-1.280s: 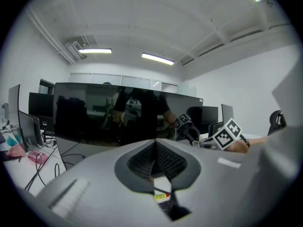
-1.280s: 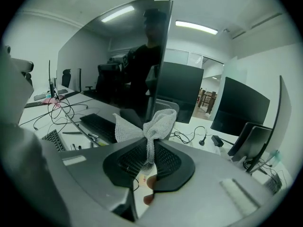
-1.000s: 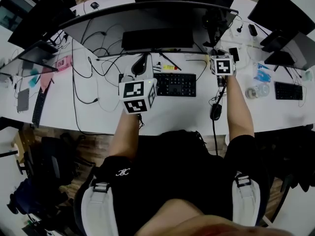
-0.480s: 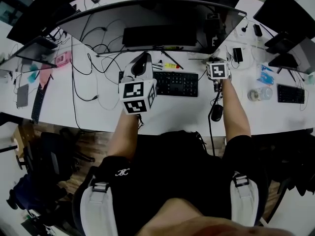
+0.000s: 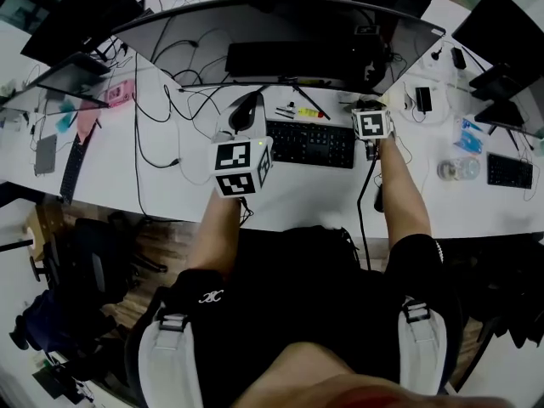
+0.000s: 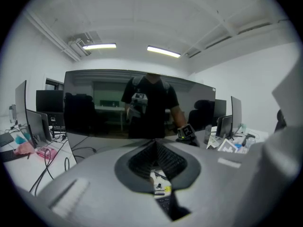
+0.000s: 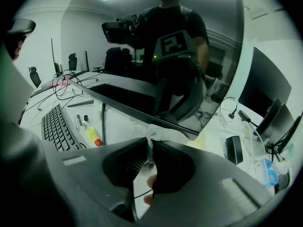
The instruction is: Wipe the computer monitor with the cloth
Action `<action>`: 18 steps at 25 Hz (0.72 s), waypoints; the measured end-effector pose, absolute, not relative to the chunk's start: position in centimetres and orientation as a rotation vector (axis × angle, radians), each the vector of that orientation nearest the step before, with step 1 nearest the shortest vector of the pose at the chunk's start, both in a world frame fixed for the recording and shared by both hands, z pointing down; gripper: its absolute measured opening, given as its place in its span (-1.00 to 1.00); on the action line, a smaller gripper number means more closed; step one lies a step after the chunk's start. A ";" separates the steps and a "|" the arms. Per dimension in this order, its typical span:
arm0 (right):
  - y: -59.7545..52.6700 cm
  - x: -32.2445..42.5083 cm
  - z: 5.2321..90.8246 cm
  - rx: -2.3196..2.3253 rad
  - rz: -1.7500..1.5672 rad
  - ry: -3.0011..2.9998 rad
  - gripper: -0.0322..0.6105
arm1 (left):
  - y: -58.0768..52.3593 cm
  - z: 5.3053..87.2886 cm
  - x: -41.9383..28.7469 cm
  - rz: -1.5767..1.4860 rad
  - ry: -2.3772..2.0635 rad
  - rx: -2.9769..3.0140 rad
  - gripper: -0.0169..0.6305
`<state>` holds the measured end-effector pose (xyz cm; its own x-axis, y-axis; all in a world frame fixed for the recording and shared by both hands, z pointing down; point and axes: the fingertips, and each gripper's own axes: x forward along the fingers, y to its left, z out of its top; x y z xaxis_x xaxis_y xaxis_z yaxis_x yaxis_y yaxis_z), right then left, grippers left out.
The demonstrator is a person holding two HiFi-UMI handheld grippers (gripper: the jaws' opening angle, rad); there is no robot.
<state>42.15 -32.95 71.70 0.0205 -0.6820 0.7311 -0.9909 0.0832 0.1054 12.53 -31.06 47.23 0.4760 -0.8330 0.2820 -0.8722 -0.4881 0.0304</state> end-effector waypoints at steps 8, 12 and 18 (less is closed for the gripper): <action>-34.6 35.3 70.8 1.580 0.575 -1.793 -0.81 | -31.3 47.1 7.5 0.337 -1.562 2.496 -0.80; -35.8 30.8 71.0 1.541 0.574 -1.822 -0.81 | -31.5 46.9 4.1 0.332 -1.590 2.470 -0.80; -38.0 24.8 69.2 1.528 0.505 -1.844 -0.81 | -31.8 45.9 -1.9 0.299 -1.645 2.436 -0.80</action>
